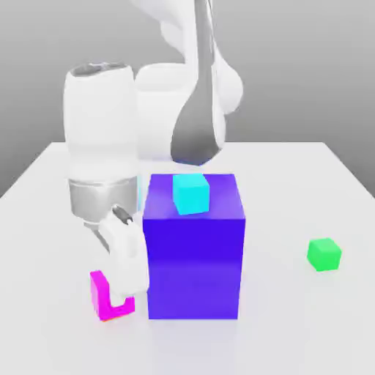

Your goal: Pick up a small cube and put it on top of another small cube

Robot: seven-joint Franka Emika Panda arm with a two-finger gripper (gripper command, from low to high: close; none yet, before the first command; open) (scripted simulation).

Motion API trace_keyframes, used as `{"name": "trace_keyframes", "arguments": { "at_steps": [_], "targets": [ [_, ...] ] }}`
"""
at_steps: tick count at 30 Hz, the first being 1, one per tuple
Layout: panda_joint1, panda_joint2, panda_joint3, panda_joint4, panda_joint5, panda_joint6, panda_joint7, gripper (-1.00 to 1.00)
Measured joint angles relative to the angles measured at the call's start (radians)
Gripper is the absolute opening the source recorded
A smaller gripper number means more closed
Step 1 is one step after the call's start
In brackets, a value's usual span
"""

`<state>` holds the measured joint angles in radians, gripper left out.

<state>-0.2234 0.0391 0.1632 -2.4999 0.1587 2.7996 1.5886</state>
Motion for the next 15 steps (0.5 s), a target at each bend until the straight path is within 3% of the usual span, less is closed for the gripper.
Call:
{"name": "trace_keyframes", "arguments": {
  "at_steps": [4, 15],
  "targets": [
    [0.124, -0.030, 0.072, 0.001, 0.031, -0.014, 0.079, -1.00],
    [0.481, -0.142, 0.296, -0.135, 0.083, -0.079, 0.557, -1.00]
  ]
}}
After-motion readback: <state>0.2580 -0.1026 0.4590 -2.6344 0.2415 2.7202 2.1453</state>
